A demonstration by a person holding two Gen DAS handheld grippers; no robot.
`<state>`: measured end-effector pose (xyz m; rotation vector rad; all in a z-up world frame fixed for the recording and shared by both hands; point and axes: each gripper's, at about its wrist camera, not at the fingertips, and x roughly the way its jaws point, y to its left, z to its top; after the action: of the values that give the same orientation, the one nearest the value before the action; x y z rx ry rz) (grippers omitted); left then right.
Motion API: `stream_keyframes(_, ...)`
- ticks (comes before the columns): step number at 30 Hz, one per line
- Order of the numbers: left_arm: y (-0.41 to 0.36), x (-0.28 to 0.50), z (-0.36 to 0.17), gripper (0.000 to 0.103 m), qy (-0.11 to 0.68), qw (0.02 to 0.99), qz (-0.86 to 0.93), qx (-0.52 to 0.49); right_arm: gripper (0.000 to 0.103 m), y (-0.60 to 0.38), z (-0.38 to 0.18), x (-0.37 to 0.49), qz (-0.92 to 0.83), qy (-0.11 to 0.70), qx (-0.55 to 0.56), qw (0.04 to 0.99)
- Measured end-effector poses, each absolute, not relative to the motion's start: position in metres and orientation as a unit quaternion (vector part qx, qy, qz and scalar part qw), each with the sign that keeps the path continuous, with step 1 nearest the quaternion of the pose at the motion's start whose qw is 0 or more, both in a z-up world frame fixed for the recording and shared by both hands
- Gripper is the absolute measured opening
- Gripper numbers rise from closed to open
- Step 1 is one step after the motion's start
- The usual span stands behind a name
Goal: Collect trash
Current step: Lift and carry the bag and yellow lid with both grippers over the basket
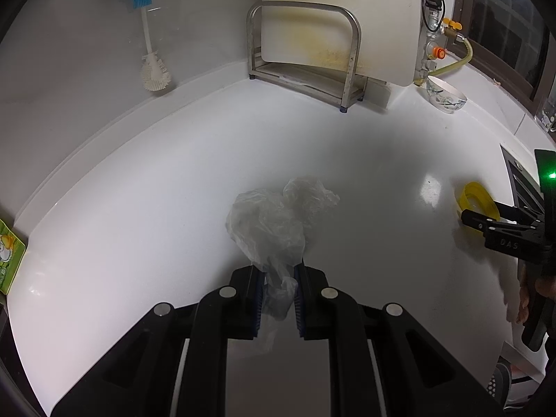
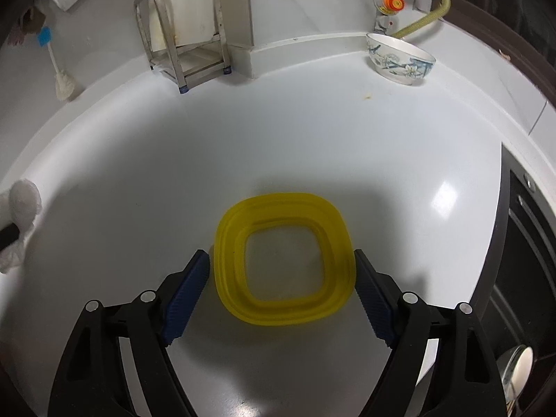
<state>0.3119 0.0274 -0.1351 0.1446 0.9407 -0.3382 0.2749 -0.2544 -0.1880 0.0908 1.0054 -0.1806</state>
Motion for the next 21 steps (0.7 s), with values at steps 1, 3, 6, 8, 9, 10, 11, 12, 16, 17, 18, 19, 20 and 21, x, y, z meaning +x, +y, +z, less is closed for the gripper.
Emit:
stream_keyframes(1,0.028,0.312,-0.135,0.015,0.451,0.875,-0.162,0.069,0.078,-0.254,-0.188,0.275,-0.083,0.480,0.043,0.872)
stream_keyframes(3,0.028,0.312,-0.134,0.015,0.450,0.875,-0.162,0.068,0.069,-0.252,-0.186,0.275,-0.078,0.475,0.039,0.875)
stream_keyframes(6,0.028,0.311,-0.134,0.015,0.451,0.875,-0.163,0.068,0.068,-0.250,-0.185,0.274,-0.069,0.479,0.043,0.874)
stream_keyframes(8,0.028,0.310,-0.132,0.015,0.450,0.875,-0.164,0.067,0.068,-0.247,-0.183,0.273,-0.067,0.477,0.044,0.875)
stream_keyframes(9,0.028,0.308,-0.132,0.015,0.449,0.876,-0.165,0.067,0.067,-0.246,-0.181,0.272,-0.067,0.474,0.045,0.877)
stream_keyframes(10,0.028,0.307,-0.131,0.015,0.448,0.876,-0.166,0.067,0.067,-0.244,-0.180,0.271,-0.066,0.472,0.047,0.878)
stream_keyframes(11,0.028,0.306,-0.130,0.015,0.448,0.876,-0.166,0.067,0.067,-0.243,-0.177,0.270,-0.064,0.470,0.051,0.879)
stream_keyframes(12,0.027,0.305,-0.129,0.015,0.448,0.876,-0.167,0.066,0.067,-0.241,-0.175,0.268,-0.063,0.469,0.053,0.880)
stream_keyframes(16,0.028,0.298,-0.124,0.015,0.446,0.876,-0.170,0.065,0.067,-0.228,-0.164,0.257,-0.058,0.458,0.054,0.885)
stream_keyframes(17,0.028,0.295,-0.122,0.015,0.445,0.877,-0.171,0.065,0.067,-0.225,-0.162,0.254,-0.058,0.456,0.055,0.886)
stream_keyframes(18,0.028,0.293,-0.121,0.015,0.444,0.877,-0.172,0.064,0.067,-0.222,-0.160,0.250,-0.057,0.454,0.056,0.887)
stream_keyframes(19,0.028,0.291,-0.120,0.015,0.443,0.877,-0.173,0.063,0.067,-0.220,-0.159,0.247,-0.056,0.453,0.057,0.888)
stream_keyframes(20,0.028,0.287,-0.119,0.015,0.443,0.877,-0.174,0.062,0.067,-0.216,-0.156,0.242,-0.055,0.451,0.057,0.889)
stream_keyframes(21,0.028,0.285,-0.118,0.015,0.442,0.878,-0.175,0.061,0.067,-0.213,-0.154,0.238,-0.054,0.450,0.057,0.890)
